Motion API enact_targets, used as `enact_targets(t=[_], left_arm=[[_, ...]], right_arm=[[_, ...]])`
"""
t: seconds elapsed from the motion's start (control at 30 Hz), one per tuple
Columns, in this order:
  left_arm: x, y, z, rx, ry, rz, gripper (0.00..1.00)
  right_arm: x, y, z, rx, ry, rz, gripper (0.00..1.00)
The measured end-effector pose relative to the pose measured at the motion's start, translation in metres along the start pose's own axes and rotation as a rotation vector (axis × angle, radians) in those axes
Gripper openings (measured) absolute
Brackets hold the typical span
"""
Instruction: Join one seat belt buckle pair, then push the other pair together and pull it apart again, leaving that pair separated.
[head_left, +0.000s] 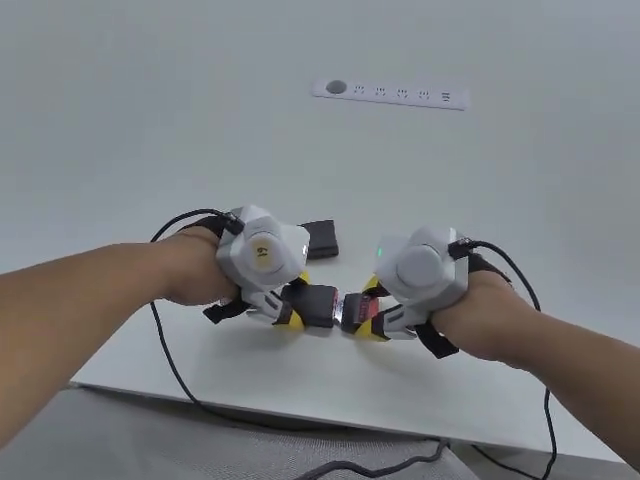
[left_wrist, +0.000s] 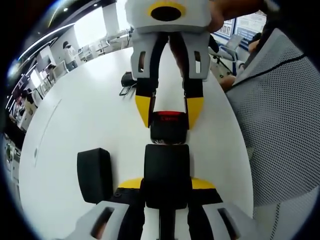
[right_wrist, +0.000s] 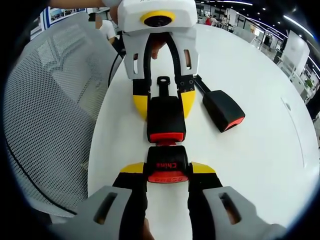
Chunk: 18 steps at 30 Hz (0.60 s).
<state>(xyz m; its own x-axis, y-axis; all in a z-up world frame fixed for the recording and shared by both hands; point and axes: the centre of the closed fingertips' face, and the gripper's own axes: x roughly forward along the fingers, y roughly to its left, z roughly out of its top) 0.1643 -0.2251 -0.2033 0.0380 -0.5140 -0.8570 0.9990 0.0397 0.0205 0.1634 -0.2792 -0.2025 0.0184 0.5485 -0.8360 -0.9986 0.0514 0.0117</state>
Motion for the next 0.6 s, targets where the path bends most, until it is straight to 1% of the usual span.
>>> enact_targets(t=[0.2, 0.6], left_arm=[[0.001, 0.001, -0.0017, 0.003, 0.008, -0.009, 0.32], [0.0019, 0.001, -0.0033, -0.004, 0.01, -0.007, 0.32]], right_arm=[[-0.0012, 0.0013, -0.0009, 0.01, 0.007, -0.003, 0.29], [-0.0021, 0.0003, -0.0008, 0.01, 0.002, -0.004, 0.29]])
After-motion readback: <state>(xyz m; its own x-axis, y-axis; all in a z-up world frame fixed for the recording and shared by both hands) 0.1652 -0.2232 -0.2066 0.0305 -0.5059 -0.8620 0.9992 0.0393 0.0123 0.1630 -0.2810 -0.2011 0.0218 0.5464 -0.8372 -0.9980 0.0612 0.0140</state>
